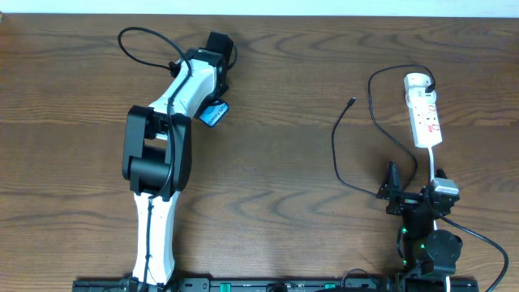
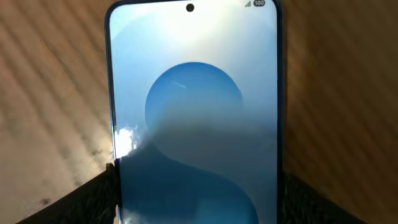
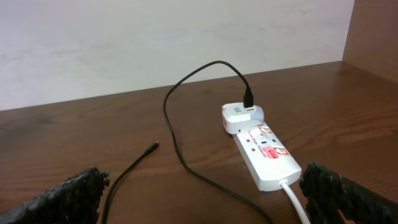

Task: Plug charger to phone and switch on socket
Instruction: 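Lower the left gripper over the phone and close on its edge, then lift the phone with the left gripper and tilt it upright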

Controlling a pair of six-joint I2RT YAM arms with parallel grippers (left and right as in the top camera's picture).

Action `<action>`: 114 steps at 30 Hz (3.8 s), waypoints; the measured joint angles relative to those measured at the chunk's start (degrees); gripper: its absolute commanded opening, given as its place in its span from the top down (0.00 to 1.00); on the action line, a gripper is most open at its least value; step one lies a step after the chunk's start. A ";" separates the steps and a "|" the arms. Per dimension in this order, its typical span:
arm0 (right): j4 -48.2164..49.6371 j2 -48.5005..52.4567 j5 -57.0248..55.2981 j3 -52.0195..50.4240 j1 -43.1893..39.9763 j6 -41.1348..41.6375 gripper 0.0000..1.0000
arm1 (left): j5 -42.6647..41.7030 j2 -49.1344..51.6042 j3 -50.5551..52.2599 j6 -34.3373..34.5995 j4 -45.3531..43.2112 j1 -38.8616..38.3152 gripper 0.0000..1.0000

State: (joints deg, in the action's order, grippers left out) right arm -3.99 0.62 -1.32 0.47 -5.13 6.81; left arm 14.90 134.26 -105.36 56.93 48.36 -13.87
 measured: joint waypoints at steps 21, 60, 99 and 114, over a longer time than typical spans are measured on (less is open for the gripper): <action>0.00 0.00 0.00 0.00 0.00 0.00 0.01 | -13.42 -1.09 -0.11 -28.06 9.99 0.26 0.11; 0.00 0.00 0.00 0.00 0.00 -0.02 0.01 | -11.13 -1.60 -0.22 -26.18 8.92 0.79 0.02; 0.00 0.00 0.00 0.00 0.00 -0.02 0.01 | -19.02 -6.51 10.01 -22.14 3.41 4.50 0.05; 0.00 0.00 0.00 0.00 0.00 0.00 0.01 | -18.84 -6.67 10.32 -21.59 3.04 5.29 0.24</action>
State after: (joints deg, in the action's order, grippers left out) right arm -3.99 0.62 -1.32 0.47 -5.13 6.81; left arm -3.95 127.59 -95.04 35.33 51.40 -8.58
